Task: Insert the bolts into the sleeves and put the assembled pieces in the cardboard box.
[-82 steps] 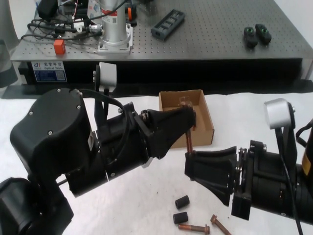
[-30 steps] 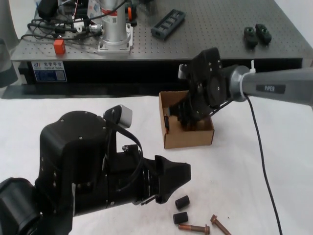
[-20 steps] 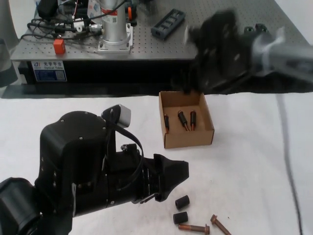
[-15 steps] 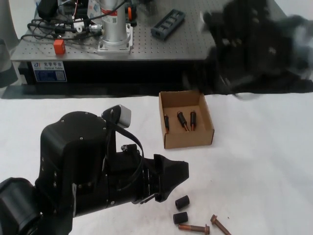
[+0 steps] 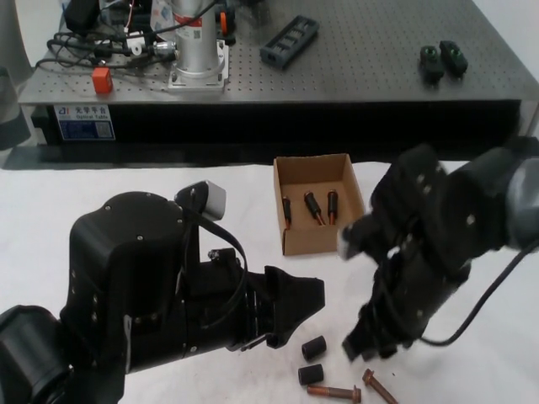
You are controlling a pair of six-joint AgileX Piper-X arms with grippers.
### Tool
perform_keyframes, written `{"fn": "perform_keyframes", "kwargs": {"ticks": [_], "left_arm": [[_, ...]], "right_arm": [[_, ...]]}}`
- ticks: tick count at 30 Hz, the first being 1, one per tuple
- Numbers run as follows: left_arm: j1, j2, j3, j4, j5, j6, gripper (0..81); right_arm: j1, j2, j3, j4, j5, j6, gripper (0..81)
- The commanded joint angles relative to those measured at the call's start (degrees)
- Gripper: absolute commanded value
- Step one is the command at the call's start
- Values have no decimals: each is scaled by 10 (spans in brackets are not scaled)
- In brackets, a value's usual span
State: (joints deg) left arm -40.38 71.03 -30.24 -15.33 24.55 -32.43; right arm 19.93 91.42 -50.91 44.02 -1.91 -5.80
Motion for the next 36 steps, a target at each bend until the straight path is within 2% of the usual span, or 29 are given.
{"fn": "perform_keyframes", "kwargs": {"ticks": [1,15,17,20,22,24,29,33,36], "left_arm": [[0,-2,1,-6,-4,14,491],[0,-2,1,-6,-4,16,491],[0,-2,1,-6,-4,16,491],[0,-2,1,0,-4,16,491],[0,-2,1,17,-4,27,491],[0,-2,1,49,-4,59,486],[0,37,-61,214,-4,223,391],[-1,114,-160,325,-6,318,386],[-3,194,-253,426,-31,405,386]], "right_arm": [[7,12,-1,5,1,-8,285],[16,42,42,8,49,-16,279],[16,42,43,-1,49,-14,226],[16,38,43,-13,49,-12,55],[16,29,45,-22,49,-13,28],[13,7,45,-26,49,-13,28],[-5,-98,61,-21,48,4,28],[-23,-201,90,8,26,34,28],[-28,-274,111,28,19,54,28]]}}
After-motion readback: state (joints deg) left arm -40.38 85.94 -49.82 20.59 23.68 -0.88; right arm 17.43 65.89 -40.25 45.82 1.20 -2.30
